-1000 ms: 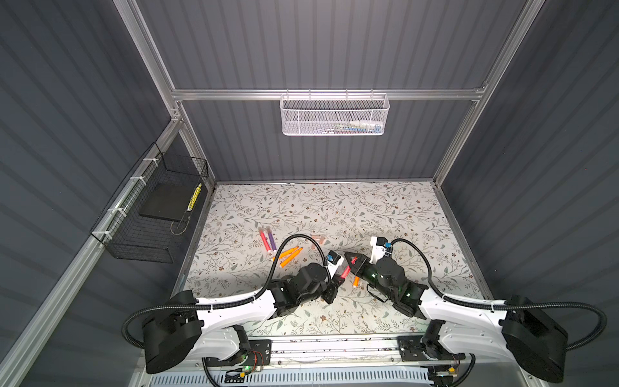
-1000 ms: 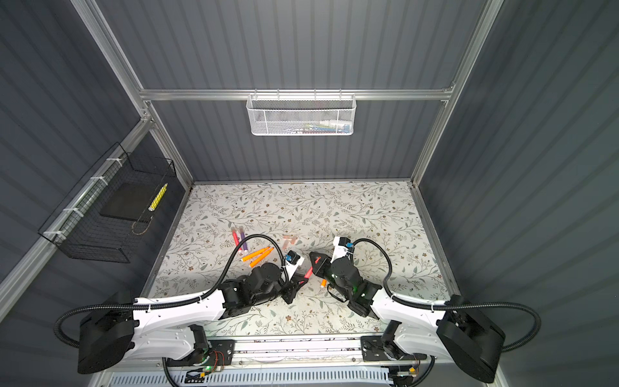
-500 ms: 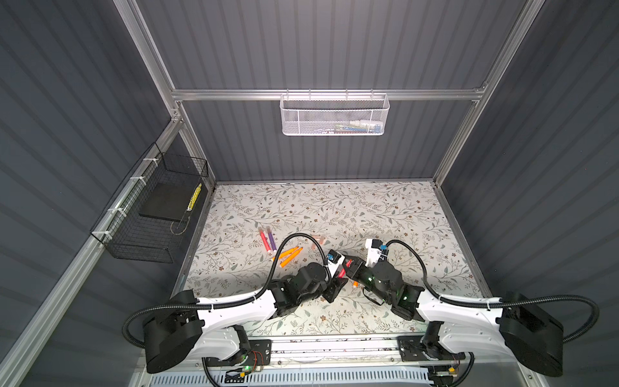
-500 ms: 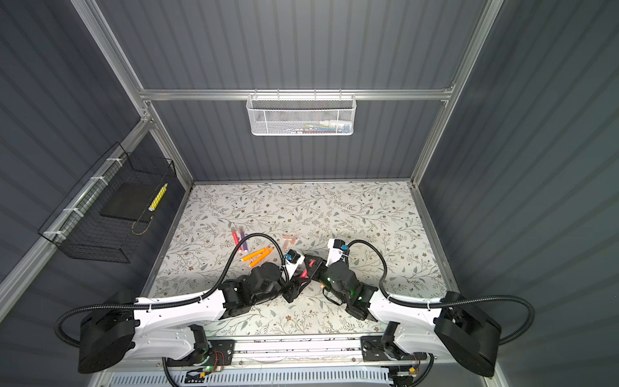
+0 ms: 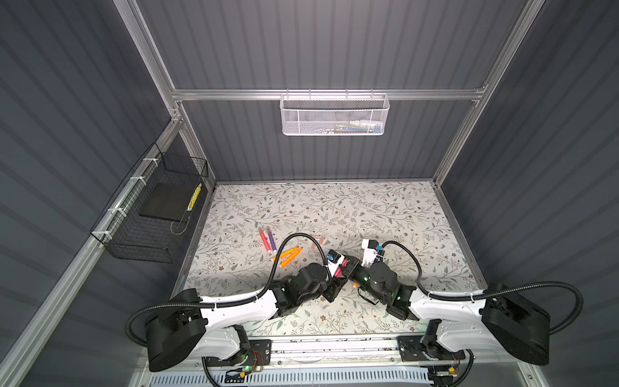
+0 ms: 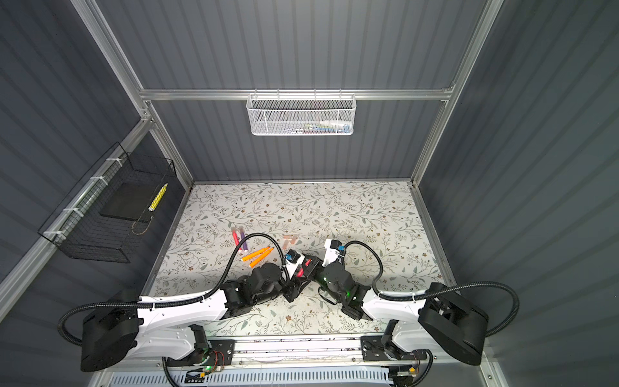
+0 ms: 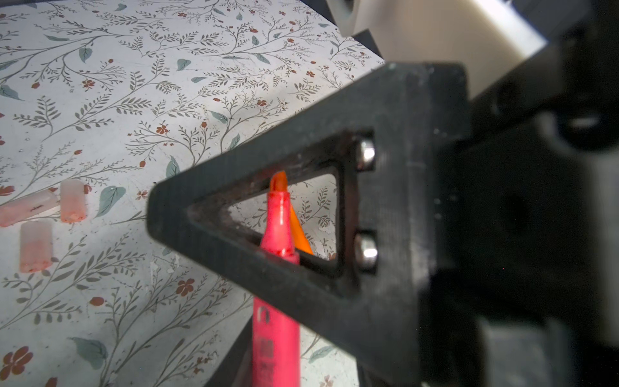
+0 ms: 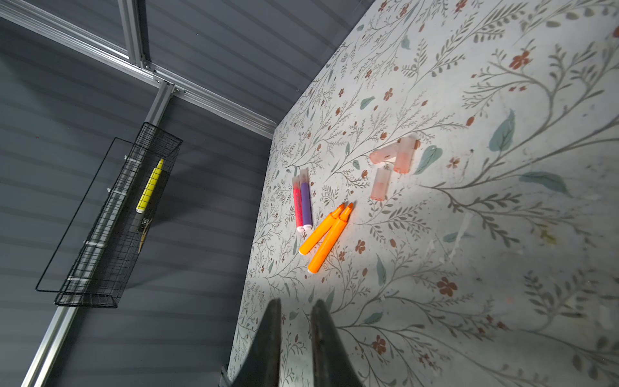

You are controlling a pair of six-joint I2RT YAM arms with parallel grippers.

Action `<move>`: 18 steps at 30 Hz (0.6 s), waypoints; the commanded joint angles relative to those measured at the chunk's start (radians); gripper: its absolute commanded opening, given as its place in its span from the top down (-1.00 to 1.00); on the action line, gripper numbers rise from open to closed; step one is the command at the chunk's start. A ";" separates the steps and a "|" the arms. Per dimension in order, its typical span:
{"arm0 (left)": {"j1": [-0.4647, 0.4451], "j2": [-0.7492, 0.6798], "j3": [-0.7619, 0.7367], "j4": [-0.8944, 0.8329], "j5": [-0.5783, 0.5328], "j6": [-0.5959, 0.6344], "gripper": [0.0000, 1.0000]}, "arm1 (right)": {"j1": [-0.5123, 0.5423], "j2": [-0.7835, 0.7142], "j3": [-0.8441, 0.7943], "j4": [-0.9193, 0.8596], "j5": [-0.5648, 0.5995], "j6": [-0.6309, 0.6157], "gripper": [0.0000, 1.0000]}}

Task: Insert the pens into the pen caps

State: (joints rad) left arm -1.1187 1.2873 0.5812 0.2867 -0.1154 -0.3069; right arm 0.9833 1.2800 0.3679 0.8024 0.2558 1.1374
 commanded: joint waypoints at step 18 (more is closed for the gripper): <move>0.002 -0.056 -0.053 0.028 -0.091 -0.044 1.00 | 0.028 0.012 0.006 0.069 0.033 -0.003 -0.04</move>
State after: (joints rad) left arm -1.1137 1.2682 0.5442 0.3153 -0.1677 -0.3286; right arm 1.0050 1.2999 0.3676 0.8627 0.2626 1.1461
